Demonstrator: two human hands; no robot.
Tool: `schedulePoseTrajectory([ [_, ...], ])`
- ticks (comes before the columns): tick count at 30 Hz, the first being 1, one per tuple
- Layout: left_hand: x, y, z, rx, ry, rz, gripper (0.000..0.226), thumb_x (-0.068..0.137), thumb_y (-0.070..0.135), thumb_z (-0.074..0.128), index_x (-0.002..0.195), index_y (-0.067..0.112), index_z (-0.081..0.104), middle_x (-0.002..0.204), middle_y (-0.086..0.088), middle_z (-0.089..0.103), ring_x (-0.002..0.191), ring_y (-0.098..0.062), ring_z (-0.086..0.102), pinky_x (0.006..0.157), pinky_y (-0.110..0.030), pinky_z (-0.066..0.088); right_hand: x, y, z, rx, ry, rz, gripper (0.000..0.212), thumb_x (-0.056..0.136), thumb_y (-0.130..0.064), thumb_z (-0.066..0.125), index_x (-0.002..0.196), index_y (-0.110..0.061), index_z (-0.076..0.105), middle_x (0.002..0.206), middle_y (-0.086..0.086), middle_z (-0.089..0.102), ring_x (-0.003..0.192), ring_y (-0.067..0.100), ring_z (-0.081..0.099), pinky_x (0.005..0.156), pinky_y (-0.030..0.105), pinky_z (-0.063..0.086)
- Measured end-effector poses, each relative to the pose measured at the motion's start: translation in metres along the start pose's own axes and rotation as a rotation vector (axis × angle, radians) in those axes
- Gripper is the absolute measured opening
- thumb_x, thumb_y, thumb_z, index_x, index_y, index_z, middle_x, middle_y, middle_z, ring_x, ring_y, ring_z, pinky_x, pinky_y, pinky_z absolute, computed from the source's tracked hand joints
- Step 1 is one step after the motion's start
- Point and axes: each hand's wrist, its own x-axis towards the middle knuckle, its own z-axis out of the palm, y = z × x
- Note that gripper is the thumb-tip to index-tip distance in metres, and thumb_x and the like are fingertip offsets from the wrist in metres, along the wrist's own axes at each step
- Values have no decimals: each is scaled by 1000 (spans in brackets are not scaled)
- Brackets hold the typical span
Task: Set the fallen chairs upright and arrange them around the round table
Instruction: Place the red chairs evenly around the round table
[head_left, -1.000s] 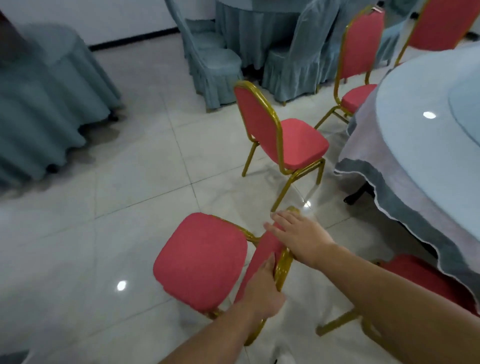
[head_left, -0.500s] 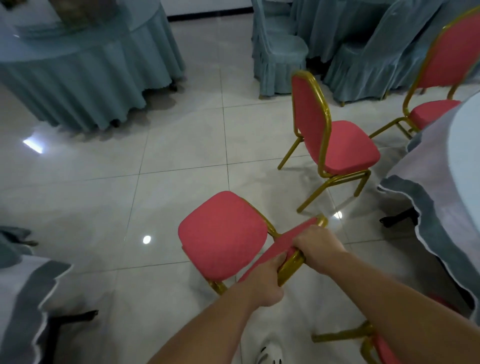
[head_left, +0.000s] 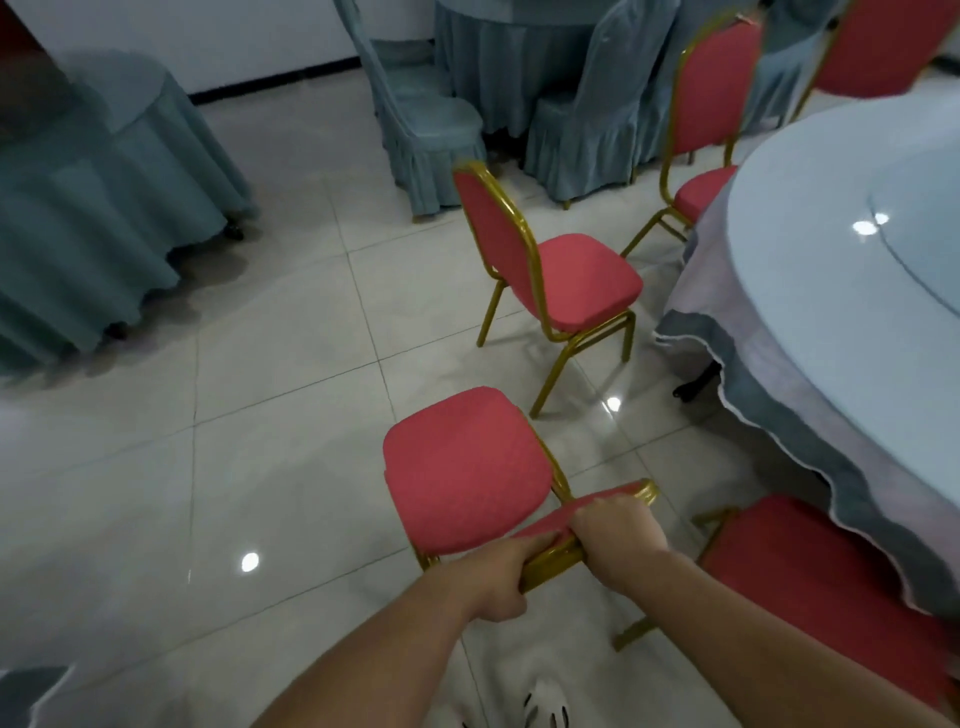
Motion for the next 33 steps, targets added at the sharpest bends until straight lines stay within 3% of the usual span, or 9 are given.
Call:
schedulePoseTrajectory([
  [4,1,7,-2,170,-55,84,102,89,1,61,162,51,12,144,-8,54,115,-31,60,83,-34,47,-25,-6,15,39,-15,69,24,95,-5,53,104,-21,69,107,0,71,99,23,71,69,32,45],
  [9,-2,-1,-6,353,-94,187,104,88,-3,61,158,58,14,151,-6,49,121,-33,58,99,-46,54,-46,-29,18,112,-21,174,23,94,-13,62,115,-21,67,116,0,70,106,25,70,80,35,51],
  [17,-4,-56,-33,573,-104,307,100,86,-2,58,154,62,22,151,-8,50,124,-36,57,100,-49,53,-49,-101,-9,218,-99,367,15,98,-25,58,110,-25,68,111,-2,72,102,23,72,74,34,48],
  [25,-6,-103,-83,699,-113,330,85,89,1,62,153,54,39,141,-2,59,120,-31,60,82,-36,44,-14,-160,-46,275,-150,388,19,95,-13,54,98,-19,71,98,1,74,88,24,72,73,35,55],
  [30,21,-91,-114,754,-153,359,90,85,4,72,147,60,39,130,-1,64,108,-29,65,84,-43,59,7,-139,-57,304,-178,459,12,94,-16,60,93,-18,72,91,0,73,83,22,71,70,34,57],
  [33,43,-75,-142,801,-150,396,88,84,3,71,146,59,42,128,1,65,110,-29,65,82,-39,55,28,-117,-71,320,-167,491,9,95,-17,61,97,-17,70,95,1,73,89,23,71,72,35,56],
])
